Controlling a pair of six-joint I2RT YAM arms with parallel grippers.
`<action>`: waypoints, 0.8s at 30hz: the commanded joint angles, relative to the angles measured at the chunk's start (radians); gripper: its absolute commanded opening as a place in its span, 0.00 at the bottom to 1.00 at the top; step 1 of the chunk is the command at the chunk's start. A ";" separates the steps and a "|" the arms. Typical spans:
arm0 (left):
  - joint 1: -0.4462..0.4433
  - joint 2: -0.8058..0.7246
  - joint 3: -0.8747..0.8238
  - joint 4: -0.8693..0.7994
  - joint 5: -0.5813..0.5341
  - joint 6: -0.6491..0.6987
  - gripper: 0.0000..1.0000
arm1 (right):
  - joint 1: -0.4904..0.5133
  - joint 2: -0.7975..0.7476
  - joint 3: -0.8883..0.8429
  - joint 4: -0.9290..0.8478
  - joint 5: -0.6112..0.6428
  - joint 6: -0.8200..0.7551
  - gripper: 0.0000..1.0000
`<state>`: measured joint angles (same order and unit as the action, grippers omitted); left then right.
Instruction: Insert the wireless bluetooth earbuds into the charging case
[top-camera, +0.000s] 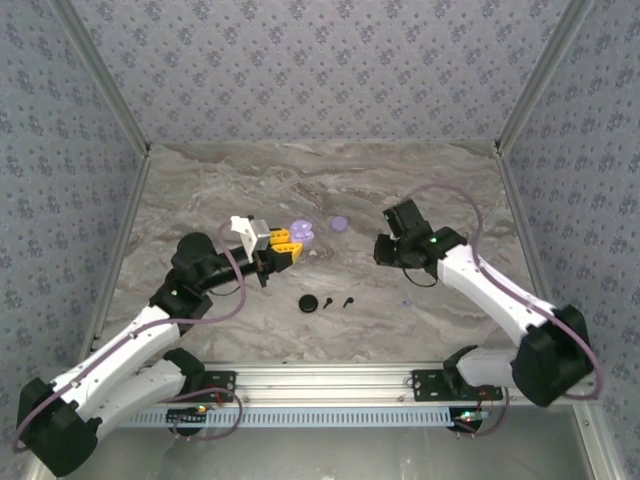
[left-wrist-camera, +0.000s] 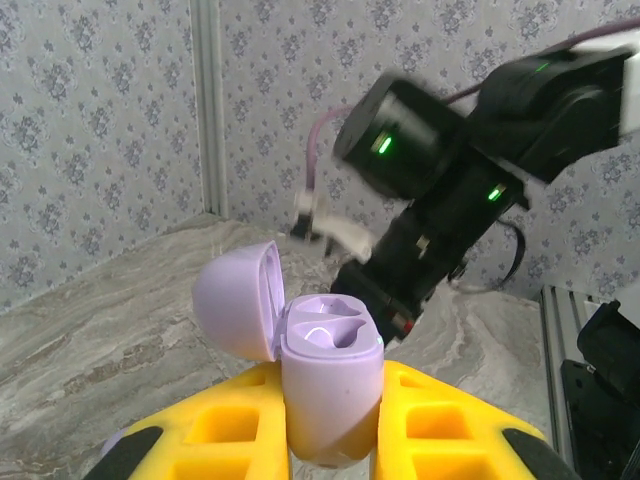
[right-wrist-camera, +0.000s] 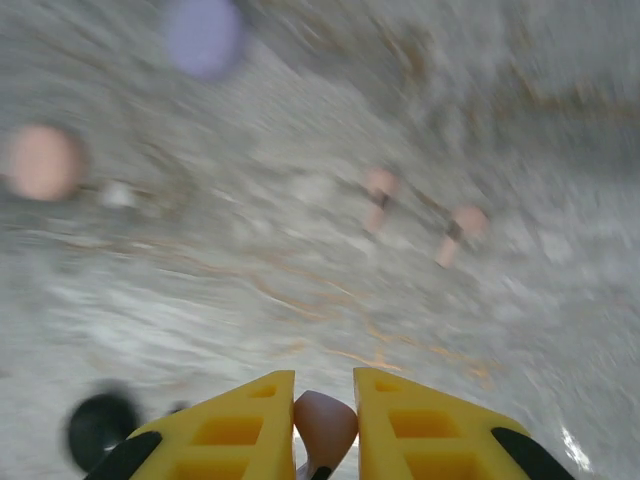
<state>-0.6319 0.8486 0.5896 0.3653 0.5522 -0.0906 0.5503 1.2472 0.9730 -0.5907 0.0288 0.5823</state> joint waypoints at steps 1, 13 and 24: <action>-0.010 0.024 0.000 0.084 0.007 -0.035 0.00 | 0.056 -0.082 0.073 0.079 0.019 -0.092 0.22; -0.029 0.084 0.015 0.127 0.001 -0.054 0.00 | 0.296 -0.087 0.339 0.262 0.040 -0.273 0.22; -0.032 0.102 0.036 0.130 -0.010 -0.070 0.00 | 0.364 -0.043 0.327 0.323 0.032 -0.281 0.22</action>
<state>-0.6567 0.9520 0.5900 0.4496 0.5510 -0.1444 0.9054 1.2083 1.3128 -0.3115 0.0566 0.3122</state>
